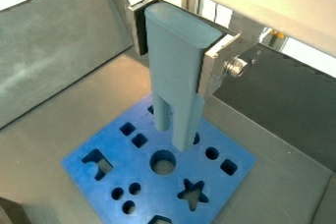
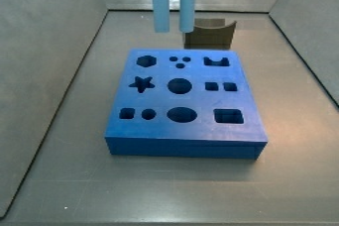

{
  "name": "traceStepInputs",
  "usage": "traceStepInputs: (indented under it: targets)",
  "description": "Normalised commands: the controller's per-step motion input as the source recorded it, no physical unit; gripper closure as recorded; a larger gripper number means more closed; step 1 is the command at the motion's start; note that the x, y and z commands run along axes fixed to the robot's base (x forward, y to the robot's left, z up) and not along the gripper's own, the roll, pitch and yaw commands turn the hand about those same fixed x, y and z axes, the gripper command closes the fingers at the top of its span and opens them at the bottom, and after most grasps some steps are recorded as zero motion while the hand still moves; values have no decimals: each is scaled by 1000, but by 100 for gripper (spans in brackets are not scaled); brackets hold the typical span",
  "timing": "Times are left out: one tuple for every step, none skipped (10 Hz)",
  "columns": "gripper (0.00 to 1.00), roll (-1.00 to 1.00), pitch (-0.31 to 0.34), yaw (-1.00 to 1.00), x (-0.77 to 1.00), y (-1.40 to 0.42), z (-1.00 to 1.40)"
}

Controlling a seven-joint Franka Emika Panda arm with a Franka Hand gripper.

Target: Insert the square-circle object.

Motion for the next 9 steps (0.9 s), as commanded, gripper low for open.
traceStepInputs:
  targets:
    - [100,291,-124,114,-123,-474,-720]
    - [100,300,-119,117,-123,-443,-700]
    - [100,166,-123,137,-31,-311,-677]
    - [100,86,-119,149,0,-223,-549]
    - [100,106,-107,160,0,-183,-480]
    - [100,109,-100,140,-169,-251,-551]
    - [100,71,-99,97,-286,-297,-554]
    - [100,37,-106,54,-403,-243,-440]
    - [100,0,-81,74,-314,-166,-311]
